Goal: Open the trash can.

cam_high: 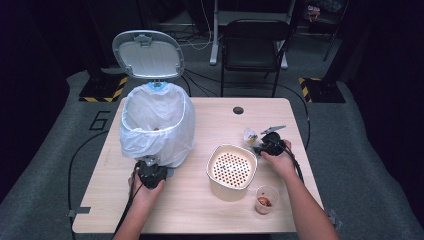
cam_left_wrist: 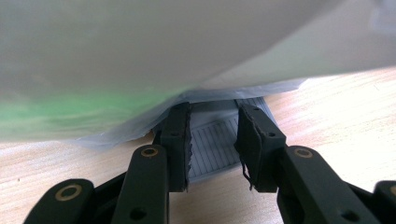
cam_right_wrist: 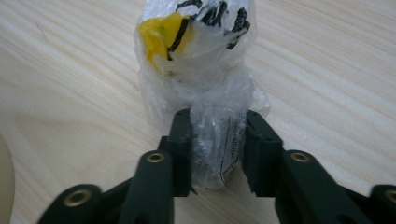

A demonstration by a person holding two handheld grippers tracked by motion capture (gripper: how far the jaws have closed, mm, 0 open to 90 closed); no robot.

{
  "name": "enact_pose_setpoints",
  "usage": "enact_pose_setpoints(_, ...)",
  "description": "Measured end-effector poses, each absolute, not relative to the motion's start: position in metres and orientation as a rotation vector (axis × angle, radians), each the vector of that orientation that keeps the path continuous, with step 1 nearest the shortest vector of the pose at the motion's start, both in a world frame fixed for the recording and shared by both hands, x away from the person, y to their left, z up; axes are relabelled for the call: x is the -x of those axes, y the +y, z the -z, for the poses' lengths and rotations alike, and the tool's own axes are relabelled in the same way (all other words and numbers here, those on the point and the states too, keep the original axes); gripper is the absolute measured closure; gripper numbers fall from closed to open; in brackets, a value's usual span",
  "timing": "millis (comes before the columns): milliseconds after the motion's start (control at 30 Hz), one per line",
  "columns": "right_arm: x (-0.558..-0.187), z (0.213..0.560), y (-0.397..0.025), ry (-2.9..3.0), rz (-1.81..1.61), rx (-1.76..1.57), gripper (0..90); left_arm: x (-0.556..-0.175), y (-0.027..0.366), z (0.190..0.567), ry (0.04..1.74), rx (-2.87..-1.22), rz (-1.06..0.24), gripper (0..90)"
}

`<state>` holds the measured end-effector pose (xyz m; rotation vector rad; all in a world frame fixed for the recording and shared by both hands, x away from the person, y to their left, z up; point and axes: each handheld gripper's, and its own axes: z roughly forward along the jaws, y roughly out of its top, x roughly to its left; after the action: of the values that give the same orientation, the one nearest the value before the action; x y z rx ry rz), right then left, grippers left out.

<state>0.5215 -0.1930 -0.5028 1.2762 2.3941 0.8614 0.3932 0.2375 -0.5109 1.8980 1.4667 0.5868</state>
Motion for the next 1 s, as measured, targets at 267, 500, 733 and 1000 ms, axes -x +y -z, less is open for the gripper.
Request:
enact_pose_setpoints(267,-0.516,0.493,-0.196,2.389,-0.887,-1.273,77.0,-0.394,0.239,0.51,1.45,-1.918,-0.606,64.9)
enact_pose_setpoints(500,-0.508,0.471,-0.213,2.371,-0.938,-1.284,77.4,-0.393,0.239,0.51,1.459,-1.918,-0.587,64.9)
enact_pose_setpoints(733,-0.489,0.444,-0.222,2.342,-1.003,-1.258,77.4,-0.394,0.239,0.51,1.452,-1.919,-0.602,64.9)
enact_pose_setpoints(1000,-0.472,0.417,-0.228,2.324,-1.062,-1.263,77.4,-0.393,0.236,0.511,1.471,-1.889,-0.564,65.0)
